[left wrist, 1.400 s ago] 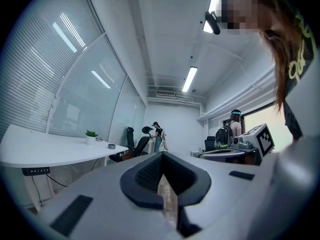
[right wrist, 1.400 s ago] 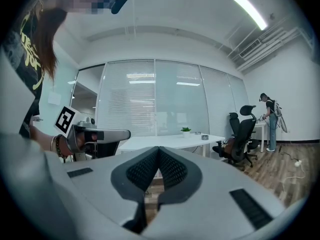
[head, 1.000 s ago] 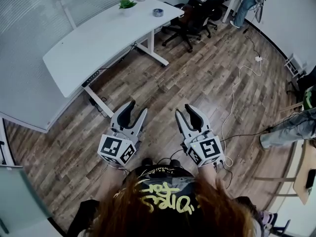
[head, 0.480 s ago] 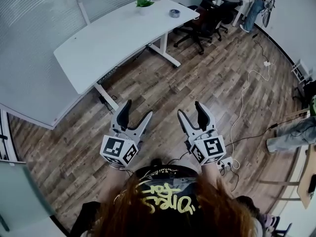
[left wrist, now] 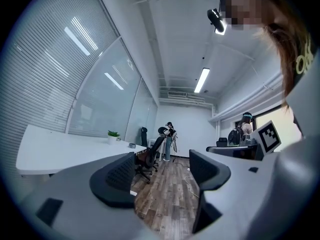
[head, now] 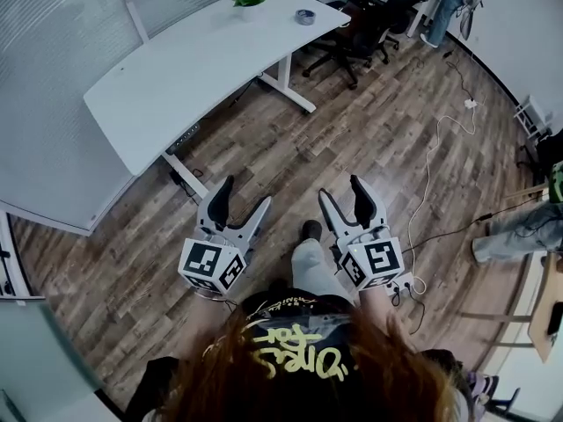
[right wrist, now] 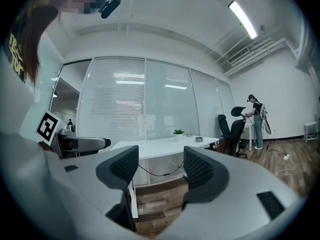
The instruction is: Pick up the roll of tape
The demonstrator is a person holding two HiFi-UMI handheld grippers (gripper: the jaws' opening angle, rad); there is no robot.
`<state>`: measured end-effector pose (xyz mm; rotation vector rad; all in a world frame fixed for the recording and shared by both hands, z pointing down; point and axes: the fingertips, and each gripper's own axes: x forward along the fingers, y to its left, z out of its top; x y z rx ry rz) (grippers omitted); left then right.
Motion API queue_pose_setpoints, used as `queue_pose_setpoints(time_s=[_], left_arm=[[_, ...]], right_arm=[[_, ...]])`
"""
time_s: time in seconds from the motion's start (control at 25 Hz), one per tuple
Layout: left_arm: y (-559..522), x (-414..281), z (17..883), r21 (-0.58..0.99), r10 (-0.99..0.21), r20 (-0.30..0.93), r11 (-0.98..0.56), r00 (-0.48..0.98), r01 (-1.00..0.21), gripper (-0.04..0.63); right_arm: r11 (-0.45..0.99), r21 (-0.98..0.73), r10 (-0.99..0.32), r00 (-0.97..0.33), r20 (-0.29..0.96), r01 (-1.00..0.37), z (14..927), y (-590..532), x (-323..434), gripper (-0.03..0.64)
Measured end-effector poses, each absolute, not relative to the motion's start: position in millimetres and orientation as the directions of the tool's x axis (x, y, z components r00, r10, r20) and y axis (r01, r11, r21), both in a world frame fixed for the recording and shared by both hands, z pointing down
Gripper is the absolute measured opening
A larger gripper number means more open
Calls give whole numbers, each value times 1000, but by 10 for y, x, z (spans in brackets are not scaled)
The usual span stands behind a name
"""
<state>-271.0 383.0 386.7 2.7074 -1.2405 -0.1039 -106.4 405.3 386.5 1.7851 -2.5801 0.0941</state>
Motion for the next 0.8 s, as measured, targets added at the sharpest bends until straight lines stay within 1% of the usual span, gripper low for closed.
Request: queue_pose_setpoints(time_s=[0.32, 0.8], left_arm=[[3232, -2395, 3914, 155, -749, 8, -654, 663, -740, 337], [1763, -1671, 3750, 145, -765, -1, -637, 644, -757, 330]], right_arm=[[354, -69, -934, -357, 29, -933, 3916, 3478, -795, 264], [386, -57, -921, -388, 24, -921, 3809, 2008, -103, 265]])
